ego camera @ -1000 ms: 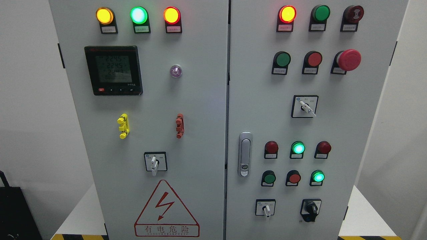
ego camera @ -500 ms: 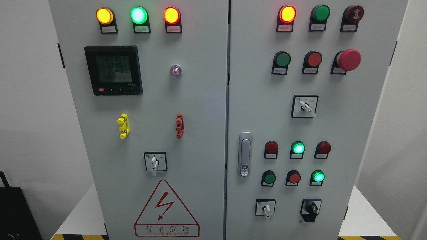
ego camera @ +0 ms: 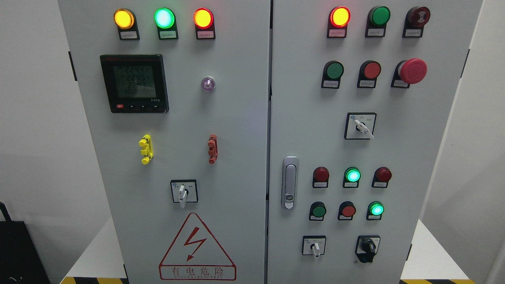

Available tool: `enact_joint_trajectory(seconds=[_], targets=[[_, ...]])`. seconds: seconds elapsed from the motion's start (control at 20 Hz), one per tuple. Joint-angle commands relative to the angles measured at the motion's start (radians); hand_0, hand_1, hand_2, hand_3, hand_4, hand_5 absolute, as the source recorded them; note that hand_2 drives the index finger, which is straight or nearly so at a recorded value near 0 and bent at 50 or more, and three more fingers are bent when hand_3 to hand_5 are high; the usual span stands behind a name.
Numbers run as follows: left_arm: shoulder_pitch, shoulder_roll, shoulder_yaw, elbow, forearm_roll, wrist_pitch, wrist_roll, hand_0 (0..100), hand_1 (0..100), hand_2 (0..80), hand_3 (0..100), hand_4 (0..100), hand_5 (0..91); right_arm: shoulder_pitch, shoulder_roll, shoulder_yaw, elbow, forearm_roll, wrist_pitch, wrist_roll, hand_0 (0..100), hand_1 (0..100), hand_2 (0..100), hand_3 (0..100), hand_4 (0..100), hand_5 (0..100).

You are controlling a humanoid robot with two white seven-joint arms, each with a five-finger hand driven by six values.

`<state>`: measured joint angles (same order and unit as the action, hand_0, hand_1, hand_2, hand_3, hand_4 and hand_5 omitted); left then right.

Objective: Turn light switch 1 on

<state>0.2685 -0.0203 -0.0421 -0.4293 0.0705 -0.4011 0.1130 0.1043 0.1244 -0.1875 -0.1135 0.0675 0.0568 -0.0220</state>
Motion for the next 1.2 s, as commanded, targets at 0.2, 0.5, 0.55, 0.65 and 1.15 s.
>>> enact_joint_trajectory(seconds=[0.2,0.5,0.55,0.65,1.15], targets=[[0.063,0.014,0.084,-0.716,-0.112,-0.038,-0.004,48,24,7.1,21,31,0.0,0.0,0.0,-0.001,0.0,0.0,0.0,0.001,0,0,0,0,0,0],[0.063,0.014,0.059,-1.02,-0.159,-0.028,-0.012,45,38,18.6,26,39,0.0,0.0,0.0,-0.001,0.0,0.0,0.0,0.001,0,0,0,0,0,0],[0.063,0.014,0.054,-1.064,-0.172,-0.028,-0.01,45,41,19.5,27,39,0.0,0.0,0.0,0.0,0.0,0.0,0.0,0.001,0,0,0,0,0,0],[0.07,0.016,0.027,-1.123,-0.172,-0.027,-0.003,45,44,20.8,28,42,5.9,0.0,0.0,0.0,0.0,0.0,0.0,0.001,0,0,0,0,0,0],[0.078,0.025,-0.079,-1.336,-0.153,0.07,0.089,42,55,33.0,54,74,59.3,0.0,0.0,-0.001,0.0,0.0,0.0,0.001,0,0,0,0,0,0]])
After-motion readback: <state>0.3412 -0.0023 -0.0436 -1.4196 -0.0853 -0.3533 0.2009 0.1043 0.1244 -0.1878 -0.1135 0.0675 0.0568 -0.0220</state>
